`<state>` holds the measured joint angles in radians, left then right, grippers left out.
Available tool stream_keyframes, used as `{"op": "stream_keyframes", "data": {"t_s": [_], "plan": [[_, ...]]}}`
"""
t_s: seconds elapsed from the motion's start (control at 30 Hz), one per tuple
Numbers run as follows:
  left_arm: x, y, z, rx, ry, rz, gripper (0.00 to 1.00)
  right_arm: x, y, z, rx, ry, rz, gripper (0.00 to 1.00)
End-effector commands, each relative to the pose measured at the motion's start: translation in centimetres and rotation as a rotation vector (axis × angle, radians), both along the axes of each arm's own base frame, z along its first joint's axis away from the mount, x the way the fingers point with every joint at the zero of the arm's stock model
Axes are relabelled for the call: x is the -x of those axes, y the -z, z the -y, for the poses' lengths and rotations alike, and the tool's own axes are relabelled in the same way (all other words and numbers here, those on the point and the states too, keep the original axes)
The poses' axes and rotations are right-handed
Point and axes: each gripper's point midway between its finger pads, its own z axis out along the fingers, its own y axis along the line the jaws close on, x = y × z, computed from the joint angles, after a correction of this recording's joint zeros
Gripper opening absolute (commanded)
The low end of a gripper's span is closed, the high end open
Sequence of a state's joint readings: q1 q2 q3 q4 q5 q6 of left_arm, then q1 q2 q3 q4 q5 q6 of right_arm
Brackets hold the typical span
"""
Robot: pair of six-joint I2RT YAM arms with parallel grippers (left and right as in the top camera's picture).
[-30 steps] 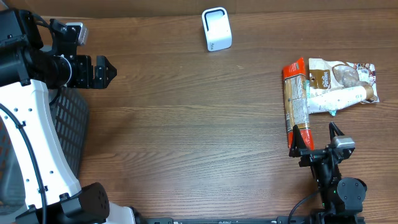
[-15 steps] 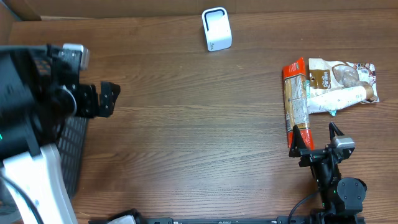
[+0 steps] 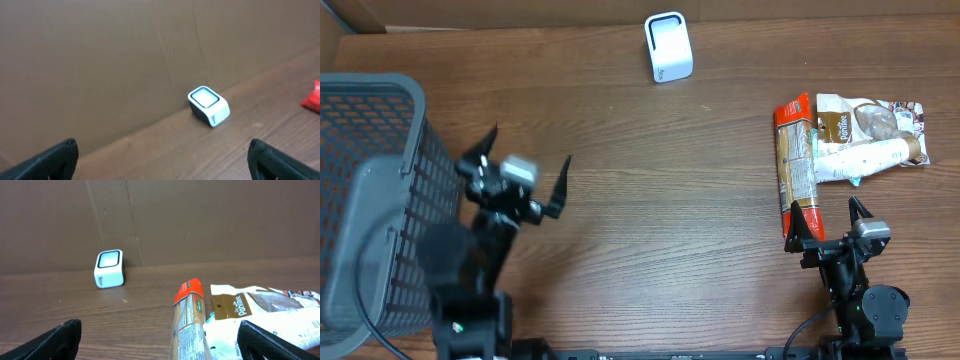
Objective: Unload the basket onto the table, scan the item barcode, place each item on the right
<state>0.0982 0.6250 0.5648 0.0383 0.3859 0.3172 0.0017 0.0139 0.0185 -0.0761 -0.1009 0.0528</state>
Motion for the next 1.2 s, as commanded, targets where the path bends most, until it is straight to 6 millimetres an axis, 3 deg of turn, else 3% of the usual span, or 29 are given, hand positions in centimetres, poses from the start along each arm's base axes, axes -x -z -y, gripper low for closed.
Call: {"op": "stream_keyframes", "data": {"t_s": [0.0,0.27,0.53,0.7,1.17], "plan": [[1.4,3.5,-0.1,0.004,-0.016,0.026,1.0,0.0,0.2,-0.2,-0.004,-0.009,0.003,1.0],[3.6,9.2,-1.3,0.039,-0.104,0.057,1.0,0.0,0.2,-0.2,-0.004,-0.009,0.003,1.0],[4.5,13.3,-1.4,0.066,-0.117,0.003,1.0,0.0,0.2,-0.2,-0.004,-0.009,0.003,1.0],[4.8,14.6,-1.4,0.07,-0.122,-0.048,1.0,0.0,0.2,-0.2,-0.004,-0.009,0.003,1.0],[4.8,14.6,-1.3,0.089,-0.12,-0.052,0.99,0.0,0.2,-0.2,-0.004,-0.009,0.003,1.0]]}}
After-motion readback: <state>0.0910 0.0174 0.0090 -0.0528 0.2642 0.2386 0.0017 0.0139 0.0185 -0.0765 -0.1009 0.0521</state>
